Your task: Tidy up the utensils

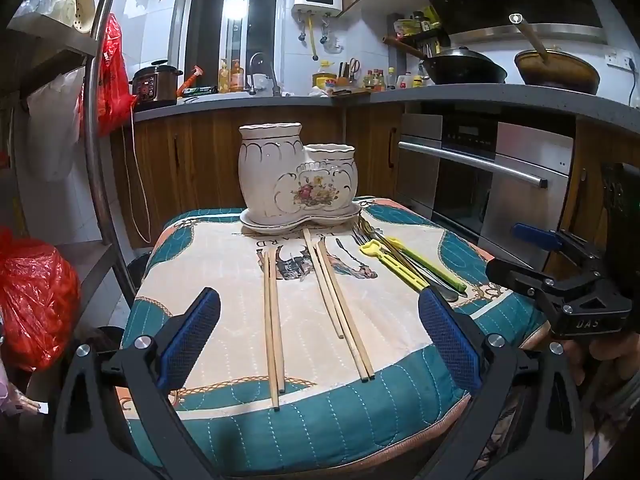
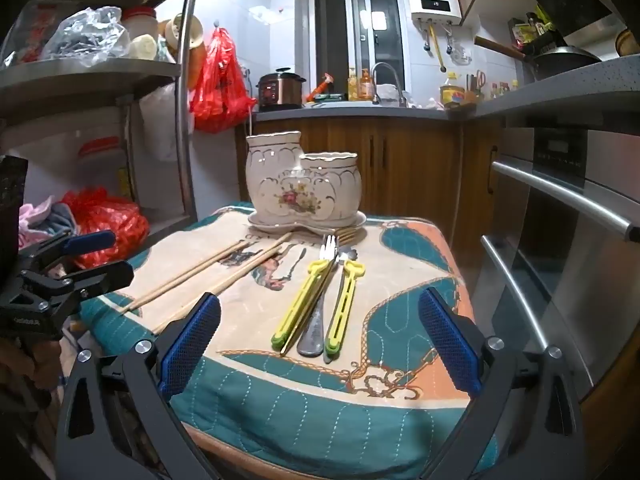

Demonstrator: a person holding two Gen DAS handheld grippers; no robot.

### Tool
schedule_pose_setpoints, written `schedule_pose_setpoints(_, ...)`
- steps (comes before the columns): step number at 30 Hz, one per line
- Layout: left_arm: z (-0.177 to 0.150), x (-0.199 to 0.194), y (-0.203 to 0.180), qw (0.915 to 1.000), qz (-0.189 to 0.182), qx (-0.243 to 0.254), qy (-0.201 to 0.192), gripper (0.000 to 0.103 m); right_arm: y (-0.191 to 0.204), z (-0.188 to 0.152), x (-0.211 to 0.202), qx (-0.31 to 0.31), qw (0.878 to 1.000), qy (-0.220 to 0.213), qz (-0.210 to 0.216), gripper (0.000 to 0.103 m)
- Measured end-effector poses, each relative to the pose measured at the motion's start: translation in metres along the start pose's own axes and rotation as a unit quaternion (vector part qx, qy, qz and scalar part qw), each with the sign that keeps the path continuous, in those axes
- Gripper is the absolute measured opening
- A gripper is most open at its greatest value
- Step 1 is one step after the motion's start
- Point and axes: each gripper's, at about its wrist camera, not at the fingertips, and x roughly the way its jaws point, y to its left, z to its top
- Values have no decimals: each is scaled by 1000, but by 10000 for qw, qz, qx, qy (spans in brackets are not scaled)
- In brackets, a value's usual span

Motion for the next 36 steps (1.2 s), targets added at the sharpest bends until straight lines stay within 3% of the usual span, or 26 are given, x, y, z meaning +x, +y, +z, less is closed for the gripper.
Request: schedule_pose_setpoints(36, 1, 0, 5, 10000, -22, -60, -6, 98, 0, 0, -3, 36, 10000, -20, 17, 98)
